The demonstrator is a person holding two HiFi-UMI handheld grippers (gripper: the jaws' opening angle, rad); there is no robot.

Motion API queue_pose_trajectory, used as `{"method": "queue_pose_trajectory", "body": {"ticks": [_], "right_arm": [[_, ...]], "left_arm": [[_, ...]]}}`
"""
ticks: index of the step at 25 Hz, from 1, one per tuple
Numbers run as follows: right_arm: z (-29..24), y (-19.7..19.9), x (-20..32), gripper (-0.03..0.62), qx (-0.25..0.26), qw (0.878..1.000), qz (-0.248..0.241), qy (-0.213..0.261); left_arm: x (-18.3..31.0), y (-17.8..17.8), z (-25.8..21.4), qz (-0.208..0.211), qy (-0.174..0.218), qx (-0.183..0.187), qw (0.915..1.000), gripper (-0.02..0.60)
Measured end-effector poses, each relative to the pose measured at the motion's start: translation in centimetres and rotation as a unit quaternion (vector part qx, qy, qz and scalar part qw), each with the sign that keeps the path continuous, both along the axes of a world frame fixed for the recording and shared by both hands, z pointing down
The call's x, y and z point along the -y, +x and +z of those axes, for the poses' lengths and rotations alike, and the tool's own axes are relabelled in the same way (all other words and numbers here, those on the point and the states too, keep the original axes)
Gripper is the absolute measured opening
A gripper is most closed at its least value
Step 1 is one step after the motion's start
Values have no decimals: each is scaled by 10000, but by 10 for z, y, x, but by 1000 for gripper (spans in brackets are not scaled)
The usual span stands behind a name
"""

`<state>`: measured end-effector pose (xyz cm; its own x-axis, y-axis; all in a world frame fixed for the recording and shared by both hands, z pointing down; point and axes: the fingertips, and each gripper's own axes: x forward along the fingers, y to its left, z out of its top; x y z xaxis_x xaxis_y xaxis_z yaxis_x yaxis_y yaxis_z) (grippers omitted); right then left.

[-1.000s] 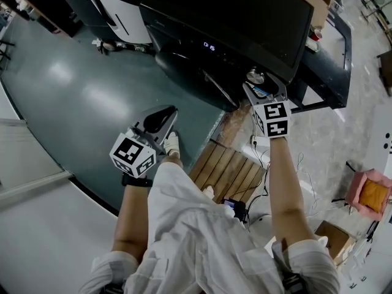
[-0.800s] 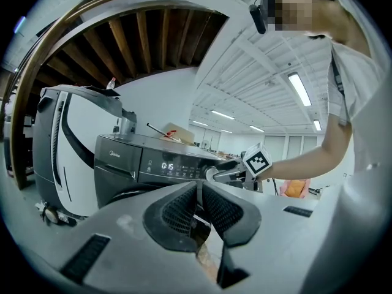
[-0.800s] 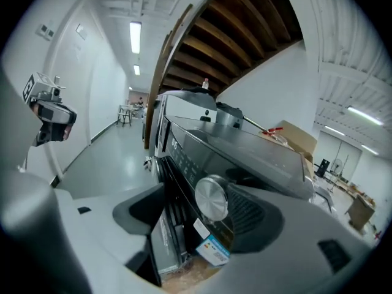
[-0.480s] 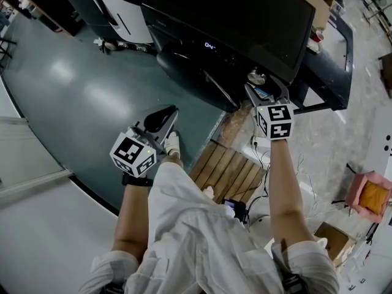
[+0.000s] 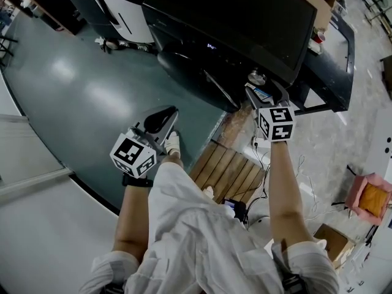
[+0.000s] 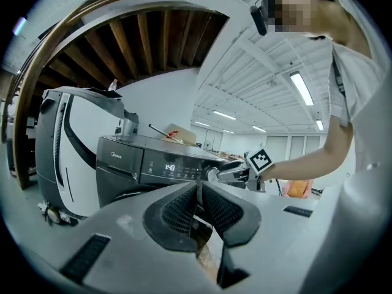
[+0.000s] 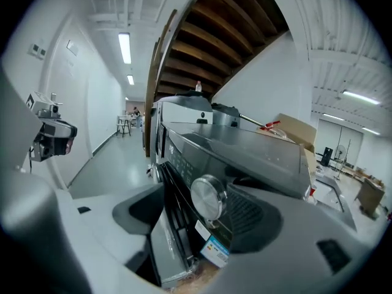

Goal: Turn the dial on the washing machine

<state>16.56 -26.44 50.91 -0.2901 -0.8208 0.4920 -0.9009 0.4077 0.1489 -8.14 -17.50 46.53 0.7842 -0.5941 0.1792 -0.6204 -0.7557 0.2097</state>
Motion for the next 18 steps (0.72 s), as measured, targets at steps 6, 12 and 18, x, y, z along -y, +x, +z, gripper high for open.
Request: {"method": "queue_pose_trajectory", "body": {"ticks": [6, 12, 18], "right_arm": [[-4, -12, 10, 323, -59, 9998, -141, 122], [8, -2, 0, 330, 102, 9999, 16, -69], [-14, -9, 11, 325, 30, 9997, -138, 205]], "left_arm": [[-1, 5, -1, -1, -1, -5, 10000, 29], [1, 2, 1, -52, -21, 5, 10000, 29], [2, 7, -2, -29, 7, -18, 10000, 29]]}}
